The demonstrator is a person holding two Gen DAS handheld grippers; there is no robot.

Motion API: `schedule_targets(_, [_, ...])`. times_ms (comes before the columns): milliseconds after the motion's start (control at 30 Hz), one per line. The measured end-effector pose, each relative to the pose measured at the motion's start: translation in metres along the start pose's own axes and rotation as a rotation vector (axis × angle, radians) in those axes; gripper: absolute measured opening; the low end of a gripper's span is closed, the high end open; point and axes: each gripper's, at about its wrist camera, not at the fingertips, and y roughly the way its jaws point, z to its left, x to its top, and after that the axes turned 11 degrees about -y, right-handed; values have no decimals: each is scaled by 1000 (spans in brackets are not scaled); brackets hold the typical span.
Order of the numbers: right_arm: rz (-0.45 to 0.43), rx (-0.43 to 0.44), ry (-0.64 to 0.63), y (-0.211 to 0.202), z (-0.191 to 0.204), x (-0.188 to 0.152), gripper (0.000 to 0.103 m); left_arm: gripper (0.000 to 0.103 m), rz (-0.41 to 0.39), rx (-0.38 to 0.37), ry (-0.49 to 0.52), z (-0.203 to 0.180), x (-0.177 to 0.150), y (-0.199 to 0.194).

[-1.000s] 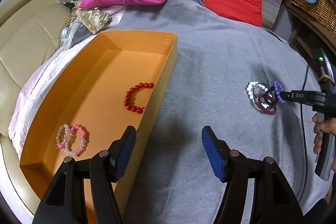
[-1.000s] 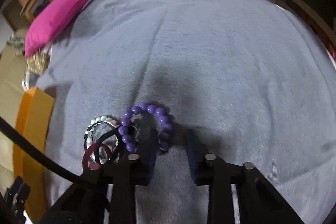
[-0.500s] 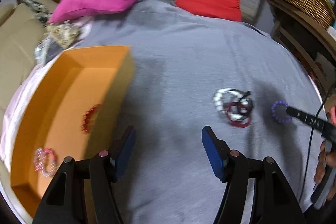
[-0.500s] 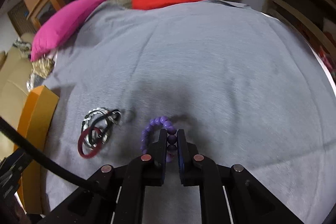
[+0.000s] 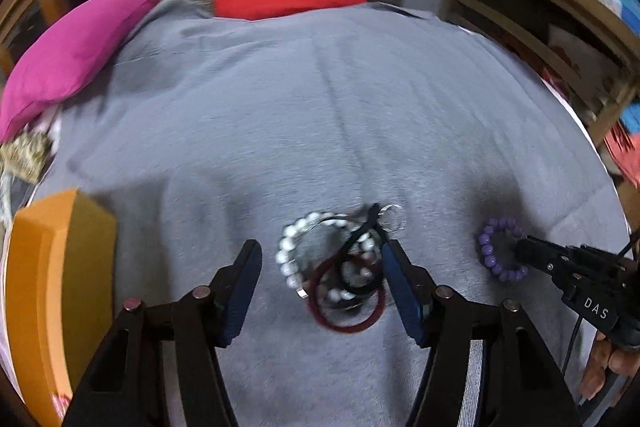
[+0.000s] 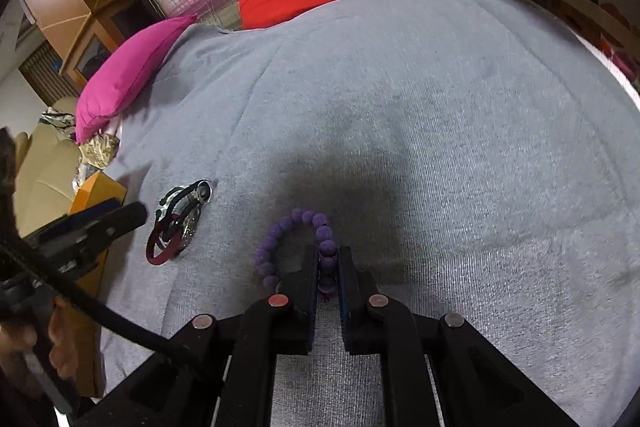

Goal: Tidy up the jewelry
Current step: 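Grasp the black cord bracelet with the left tool and lift it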

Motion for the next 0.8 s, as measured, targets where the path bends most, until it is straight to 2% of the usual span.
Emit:
schedule_targets(33, [-2, 5, 5, 1, -2, -1, 10, 57, 9, 3, 26, -5, 0, 4])
schedule_targets(100, [-7, 18, 15, 2, -5, -2, 10, 45, 21, 4, 46, -10, 1, 10])
schedule_targets(233, [-14, 31, 11, 1, -5, -2, 10, 27, 51, 1, 49, -12, 4, 23])
schedule_targets(267, [-16, 35, 13, 1, -5, -3, 10, 16, 59, 2, 51, -12, 5, 27])
schedule_targets(300, [-16, 36, 13, 2, -6, -2, 10, 11, 65, 2, 52, -12, 7, 31])
schedule_targets(400, [-17, 41, 15, 2, -7, -2, 10, 5, 65, -9, 49, -12, 8, 34])
schedule_targets(533, [-16, 39, 12, 1, -7, -4, 10, 5, 37, -50, 54, -12, 9, 24])
schedule_targets(800, [-25, 50, 20, -5, -8, -6, 10, 5, -56, -99, -15, 2, -1, -23])
